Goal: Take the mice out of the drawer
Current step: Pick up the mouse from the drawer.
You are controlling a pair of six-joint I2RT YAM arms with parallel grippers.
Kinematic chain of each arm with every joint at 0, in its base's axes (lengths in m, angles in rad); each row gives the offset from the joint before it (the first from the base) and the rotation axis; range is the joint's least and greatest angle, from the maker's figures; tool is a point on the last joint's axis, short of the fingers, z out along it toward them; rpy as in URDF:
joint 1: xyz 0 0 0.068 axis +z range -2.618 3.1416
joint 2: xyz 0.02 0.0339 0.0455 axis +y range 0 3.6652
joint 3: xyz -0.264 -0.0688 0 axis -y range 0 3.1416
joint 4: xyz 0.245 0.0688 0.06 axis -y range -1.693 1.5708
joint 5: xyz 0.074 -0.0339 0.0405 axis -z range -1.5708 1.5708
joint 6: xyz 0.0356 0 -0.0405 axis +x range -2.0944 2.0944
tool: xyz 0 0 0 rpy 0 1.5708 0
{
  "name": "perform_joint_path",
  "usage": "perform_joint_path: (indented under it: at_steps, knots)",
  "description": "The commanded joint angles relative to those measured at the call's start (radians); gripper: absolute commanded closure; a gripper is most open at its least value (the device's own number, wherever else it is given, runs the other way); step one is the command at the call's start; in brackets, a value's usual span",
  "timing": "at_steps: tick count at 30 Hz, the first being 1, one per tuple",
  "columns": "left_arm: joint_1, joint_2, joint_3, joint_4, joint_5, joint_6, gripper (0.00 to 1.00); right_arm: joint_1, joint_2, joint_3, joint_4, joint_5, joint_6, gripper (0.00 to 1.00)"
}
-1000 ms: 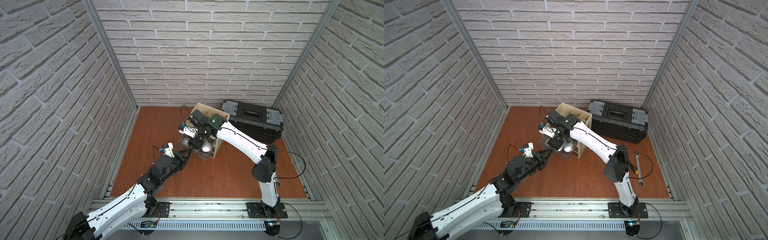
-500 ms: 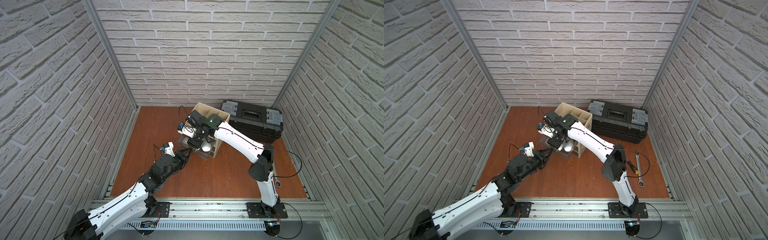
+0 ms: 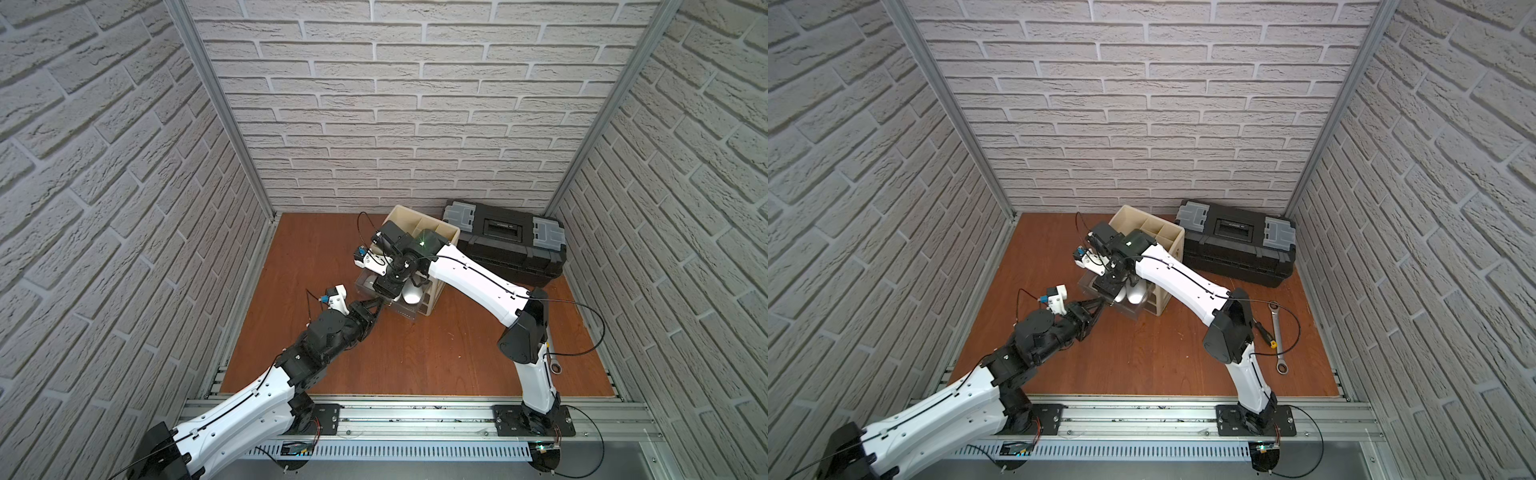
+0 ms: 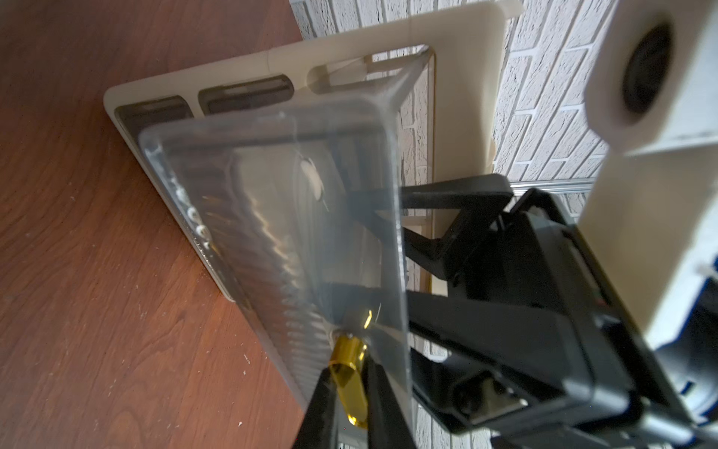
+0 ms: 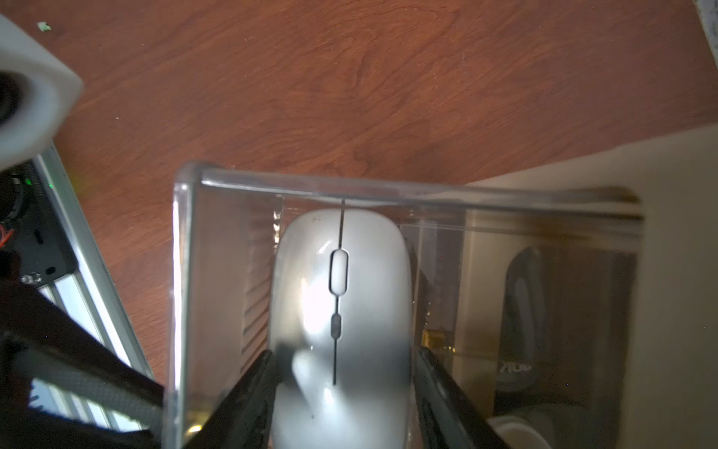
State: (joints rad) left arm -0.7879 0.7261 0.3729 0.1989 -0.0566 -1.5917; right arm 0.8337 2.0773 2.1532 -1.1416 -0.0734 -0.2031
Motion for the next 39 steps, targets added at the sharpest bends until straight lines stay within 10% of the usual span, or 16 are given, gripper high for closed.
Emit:
perform_joint_path:
  at_steps: [1,14,30,39]
  knots:
    - [-0.020,0.003,-0.008,-0.131,-0.007,0.013,0.92,0.007,-0.006,-0.021,-0.025,-0.088,-0.007,0.36]
    - [-0.037,-0.042,0.000,-0.205,-0.039,0.007,0.92,0.004,-0.012,-0.035,-0.060,-0.134,-0.077,0.35]
    - [-0.031,0.019,0.023,-0.168,-0.023,0.021,0.92,0.018,-0.013,-0.045,0.001,0.165,-0.045,0.41]
    - [-0.028,0.022,0.021,-0.158,-0.020,0.023,0.92,0.001,-0.043,-0.054,0.014,0.043,-0.019,0.33]
